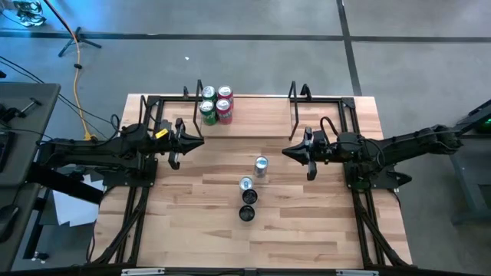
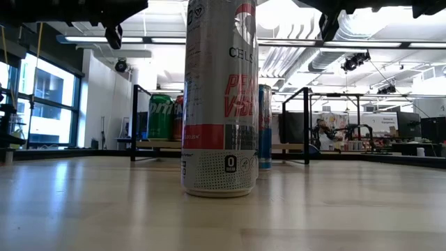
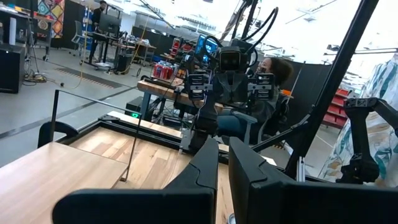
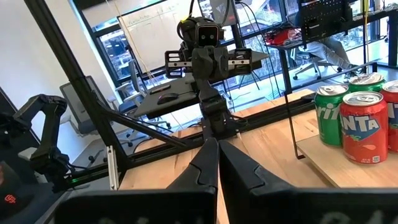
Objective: Place canned beverage on shelf
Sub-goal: Put the top blue soda can on the shelf
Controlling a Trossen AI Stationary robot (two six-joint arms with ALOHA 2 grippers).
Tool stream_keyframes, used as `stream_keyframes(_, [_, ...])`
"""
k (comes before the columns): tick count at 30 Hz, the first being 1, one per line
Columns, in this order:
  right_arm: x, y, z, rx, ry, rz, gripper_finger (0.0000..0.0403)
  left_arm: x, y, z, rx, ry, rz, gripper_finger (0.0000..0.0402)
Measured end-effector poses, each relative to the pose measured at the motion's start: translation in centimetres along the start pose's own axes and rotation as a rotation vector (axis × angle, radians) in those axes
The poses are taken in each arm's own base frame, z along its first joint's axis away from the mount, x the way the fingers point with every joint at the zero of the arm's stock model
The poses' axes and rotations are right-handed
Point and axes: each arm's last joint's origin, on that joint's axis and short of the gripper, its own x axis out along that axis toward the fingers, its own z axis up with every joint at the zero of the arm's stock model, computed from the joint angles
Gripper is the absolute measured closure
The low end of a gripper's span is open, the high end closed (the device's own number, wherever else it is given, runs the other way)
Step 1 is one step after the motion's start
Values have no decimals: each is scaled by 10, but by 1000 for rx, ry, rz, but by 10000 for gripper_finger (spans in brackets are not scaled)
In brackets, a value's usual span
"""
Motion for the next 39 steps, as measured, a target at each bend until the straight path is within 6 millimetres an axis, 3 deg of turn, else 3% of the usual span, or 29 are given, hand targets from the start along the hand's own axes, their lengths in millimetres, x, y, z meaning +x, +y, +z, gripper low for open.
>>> stream_keyframes(24, [0,0,0,4,-2,-6,402,0,0,0,0,0,0,401])
stream_keyframes(29, [0,-1,1,117,-14,-31,399,0,0,0,-1,0,0,401])
stream_keyframes(34, [1,2,8,142,-33,-17,356,0,0,0,-1,1,1,401])
stream_keyframes(39, [9,3,19,191,-90,-111,253,0,0,0,-1,1,1,401])
